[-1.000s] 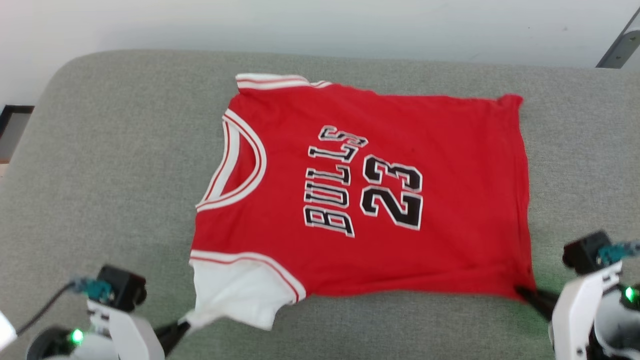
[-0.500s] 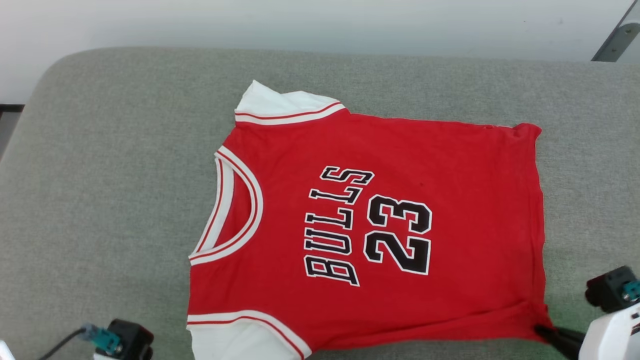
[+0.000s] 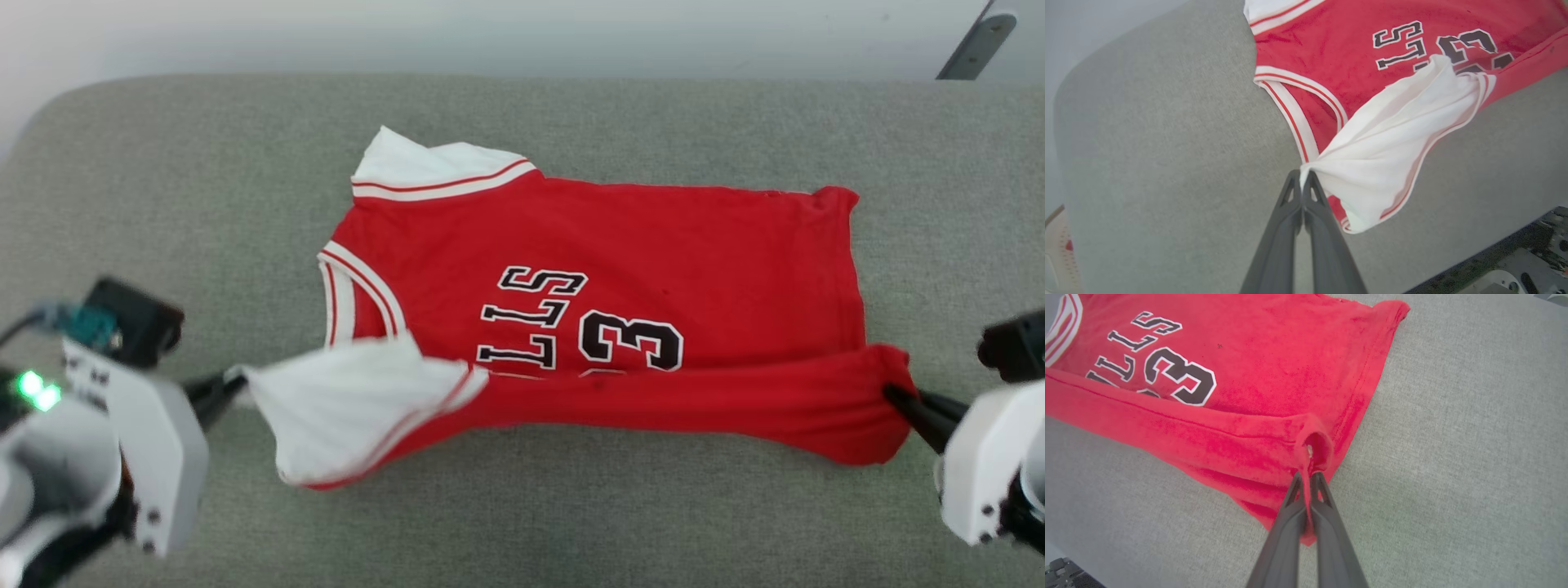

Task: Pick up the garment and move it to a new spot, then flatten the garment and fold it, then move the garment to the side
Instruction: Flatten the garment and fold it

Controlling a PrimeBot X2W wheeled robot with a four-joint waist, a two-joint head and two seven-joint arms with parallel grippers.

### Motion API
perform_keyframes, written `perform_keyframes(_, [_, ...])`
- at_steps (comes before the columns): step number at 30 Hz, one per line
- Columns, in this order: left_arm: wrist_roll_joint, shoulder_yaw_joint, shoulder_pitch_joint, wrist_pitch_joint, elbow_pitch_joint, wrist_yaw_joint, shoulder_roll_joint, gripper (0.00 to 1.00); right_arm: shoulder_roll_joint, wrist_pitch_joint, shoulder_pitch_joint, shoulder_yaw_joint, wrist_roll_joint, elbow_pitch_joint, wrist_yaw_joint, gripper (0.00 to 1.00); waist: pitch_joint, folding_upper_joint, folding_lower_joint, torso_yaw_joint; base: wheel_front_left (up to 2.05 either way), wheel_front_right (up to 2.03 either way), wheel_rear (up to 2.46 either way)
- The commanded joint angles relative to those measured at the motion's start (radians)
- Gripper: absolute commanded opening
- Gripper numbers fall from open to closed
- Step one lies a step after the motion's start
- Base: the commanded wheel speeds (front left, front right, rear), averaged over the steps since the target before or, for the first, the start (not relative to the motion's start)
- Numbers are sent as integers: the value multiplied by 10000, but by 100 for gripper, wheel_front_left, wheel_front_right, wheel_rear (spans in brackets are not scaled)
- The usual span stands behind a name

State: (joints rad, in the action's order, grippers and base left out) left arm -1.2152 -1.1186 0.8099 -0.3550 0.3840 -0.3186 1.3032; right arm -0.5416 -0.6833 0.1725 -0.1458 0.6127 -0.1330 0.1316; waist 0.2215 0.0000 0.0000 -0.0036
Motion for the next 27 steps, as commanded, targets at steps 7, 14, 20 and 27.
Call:
perform_keyframes(7, [1246,100,1825,-512,-3143,1969,-1982,0,561,27,1713,-427,-746,1391,-19,0,411,0,0,-214,0,0,0])
perform_keyframes(14, [1474,-263,2408,-732,-5505,3034,-3523,0,966,217,2722,-1060,-818,2653,-19,0,721,0,0,-297,0,0,0])
perform_keyframes(20, [1110,-548,2364,-958,-7571,3685,-4770,0,1161,399,3437,-1719,-760,3711,-17,0,922,0,0,-331,0,0,0])
perform_keyframes(27, [522,-702,2186,-1591,-9501,3961,-5715,0,1302,201,3990,-2296,-472,4497,-17,0,933,0,0,-382,0,0,0])
